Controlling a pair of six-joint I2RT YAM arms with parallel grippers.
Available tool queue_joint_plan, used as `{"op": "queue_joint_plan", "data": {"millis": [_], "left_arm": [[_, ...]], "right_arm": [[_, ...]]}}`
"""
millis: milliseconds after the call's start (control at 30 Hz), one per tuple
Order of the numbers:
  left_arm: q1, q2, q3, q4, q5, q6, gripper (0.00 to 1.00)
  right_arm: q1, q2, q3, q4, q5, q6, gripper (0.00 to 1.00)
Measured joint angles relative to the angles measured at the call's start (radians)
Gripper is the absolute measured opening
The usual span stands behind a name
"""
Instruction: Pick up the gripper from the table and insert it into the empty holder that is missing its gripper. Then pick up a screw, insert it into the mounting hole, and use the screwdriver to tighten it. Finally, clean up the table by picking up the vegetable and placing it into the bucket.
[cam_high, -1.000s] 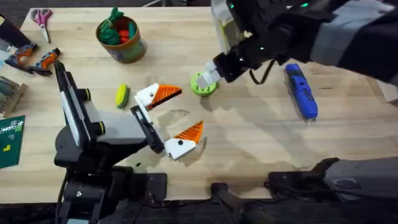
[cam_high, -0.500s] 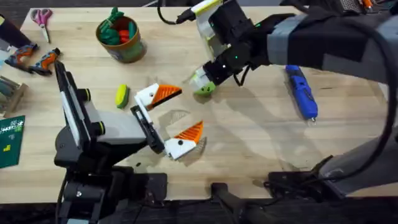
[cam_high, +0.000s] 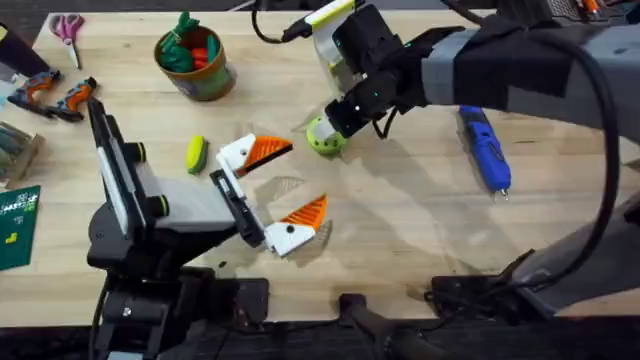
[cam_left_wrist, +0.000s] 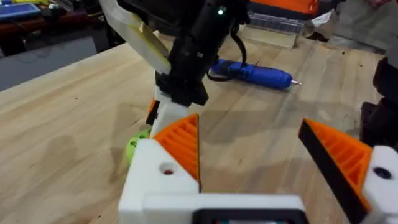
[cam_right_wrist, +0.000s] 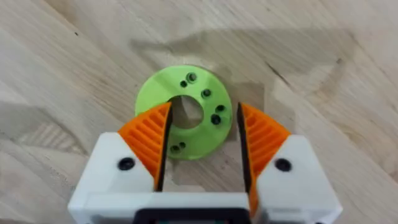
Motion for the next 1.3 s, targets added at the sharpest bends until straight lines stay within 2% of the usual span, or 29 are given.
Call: {"op": "queue_joint_plan", "data": {"millis": [167, 433, 967, 1300], "left_arm": [[0.0, 0.0, 0.0, 0.0, 0.0, 0.0, 0.985], [0.0, 0.0, 0.0, 0.0, 0.0, 0.0, 0.985], [0.0, 0.0, 0.0, 0.0, 0.0, 0.0, 0.985], [0.0, 0.0, 0.0, 0.0, 0.0, 0.0, 0.986]], "right_arm": [[0.0, 0.0, 0.0, 0.0, 0.0, 0.0, 0.516], [0.0, 0.025, 0.0, 0.001, 0.005, 0.0, 0.473], [0.0, 0.043, 0.002, 0.0, 0.011, 0.0, 0.503], [0.0, 0.043, 0.049, -0.028, 0.011, 0.0, 0.514]]}}
